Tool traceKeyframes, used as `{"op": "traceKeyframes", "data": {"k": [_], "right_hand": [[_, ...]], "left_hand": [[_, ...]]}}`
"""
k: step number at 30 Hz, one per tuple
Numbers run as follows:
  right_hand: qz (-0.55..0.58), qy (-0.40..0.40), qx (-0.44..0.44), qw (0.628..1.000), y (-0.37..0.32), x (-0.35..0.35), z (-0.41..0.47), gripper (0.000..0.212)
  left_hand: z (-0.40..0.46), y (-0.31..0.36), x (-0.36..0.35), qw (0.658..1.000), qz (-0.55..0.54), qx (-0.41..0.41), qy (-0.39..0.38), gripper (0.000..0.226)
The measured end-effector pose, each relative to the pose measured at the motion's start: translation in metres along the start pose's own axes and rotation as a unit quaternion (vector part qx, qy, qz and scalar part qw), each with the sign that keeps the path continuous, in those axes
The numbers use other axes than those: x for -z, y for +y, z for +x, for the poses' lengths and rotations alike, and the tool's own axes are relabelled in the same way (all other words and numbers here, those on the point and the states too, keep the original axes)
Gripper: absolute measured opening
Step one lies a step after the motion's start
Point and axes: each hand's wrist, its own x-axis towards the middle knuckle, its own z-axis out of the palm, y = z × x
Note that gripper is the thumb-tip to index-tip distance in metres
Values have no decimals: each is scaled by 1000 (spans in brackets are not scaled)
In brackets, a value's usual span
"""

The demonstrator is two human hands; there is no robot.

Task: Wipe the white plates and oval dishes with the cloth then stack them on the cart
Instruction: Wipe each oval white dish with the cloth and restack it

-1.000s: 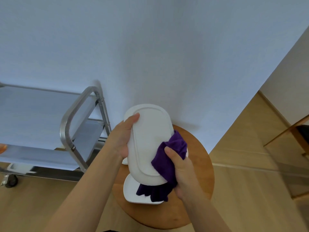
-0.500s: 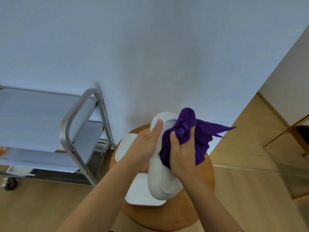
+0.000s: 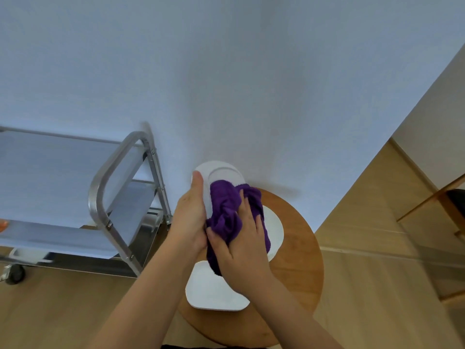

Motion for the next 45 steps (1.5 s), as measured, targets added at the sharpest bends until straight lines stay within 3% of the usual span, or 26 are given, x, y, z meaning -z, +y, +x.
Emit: {"op": "traceKeyframes", "data": {"k": [2, 5, 8, 10, 11, 13, 16, 18, 20, 23, 27, 32, 41, 45], "right_hand": [[-23, 10, 46, 999, 9, 0, -9, 58], [-85, 44, 136, 986, 31, 4, -19, 59], [-173, 42, 221, 959, 47, 12, -16, 65], [-157, 54, 238, 957, 53, 18, -11, 47], [-122, 72, 222, 965, 54, 22, -8, 31], [-20, 94, 94, 991, 55, 35, -1, 5], [129, 99, -116, 980, 62, 47, 7, 11], [166, 140, -159, 963, 70, 53, 13, 9], [168, 148, -177, 958, 78, 53, 16, 10], [122, 133, -224, 958, 94, 43, 11, 13], [-46, 37, -290, 955, 124, 23, -4, 44], [-187, -23, -336, 923, 156, 6, -29, 46], [-171, -56, -380, 907, 179, -14, -54, 33], [-118, -51, -423, 897, 185, -32, -57, 37]], "left_hand": [[9, 3, 7, 999, -12, 2, 32, 44], [19, 6, 15, 998, -52, 16, 15, 52], [21, 6, 19, 991, -104, 85, 8, 43], [21, 2, 17, 985, -125, 123, 4, 43], [21, 1, 18, 983, -129, 132, 5, 46], [23, -1, 23, 986, -90, 134, -29, 54], [24, -1, 37, 988, 117, 98, -38, 64], [29, -4, 52, 951, 306, -1, 40, 57], [33, -9, 63, 909, 415, -51, 9, 47], [38, -33, 73, 898, 430, -46, -86, 12], [46, -67, 94, 907, 420, -2, -40, 14], [56, -121, 126, 916, 387, 103, -20, 12], [97, -189, 163, 888, 423, 166, 65, 11], [113, -208, 173, 854, 492, 161, 60, 25]]}}
